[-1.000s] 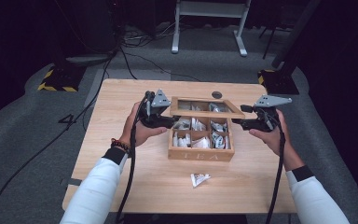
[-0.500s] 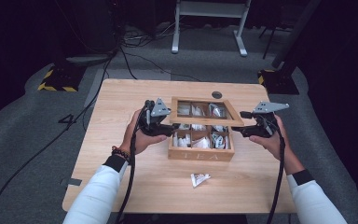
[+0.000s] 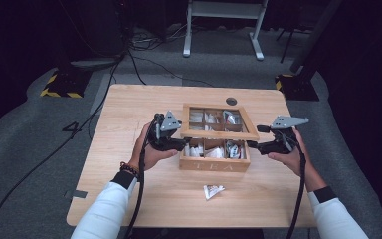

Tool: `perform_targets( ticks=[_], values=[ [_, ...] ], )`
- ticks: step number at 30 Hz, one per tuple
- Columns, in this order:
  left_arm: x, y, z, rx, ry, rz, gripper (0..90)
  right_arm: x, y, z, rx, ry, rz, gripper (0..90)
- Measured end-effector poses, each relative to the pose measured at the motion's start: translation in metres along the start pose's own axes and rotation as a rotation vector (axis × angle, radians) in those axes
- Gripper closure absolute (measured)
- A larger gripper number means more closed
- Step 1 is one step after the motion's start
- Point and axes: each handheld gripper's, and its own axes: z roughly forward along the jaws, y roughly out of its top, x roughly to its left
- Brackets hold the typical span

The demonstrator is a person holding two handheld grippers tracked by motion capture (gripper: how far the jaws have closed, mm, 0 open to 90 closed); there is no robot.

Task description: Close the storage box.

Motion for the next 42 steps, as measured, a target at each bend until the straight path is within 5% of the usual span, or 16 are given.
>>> perform_targets(
  ticks=[13,42],
  values=[
    [-0.004,-0.015,0.004,0.035,-0.018,-0.003,35.8,0.014,-0.006,0.001,-0.005,0.047,-0.005,24.5],
    [-0.015,-0.035,0.01,0.117,-0.069,0.031,34.7,0.03,-0.027,0.005,0.042,0.051,-0.009,24.8]
  ],
)
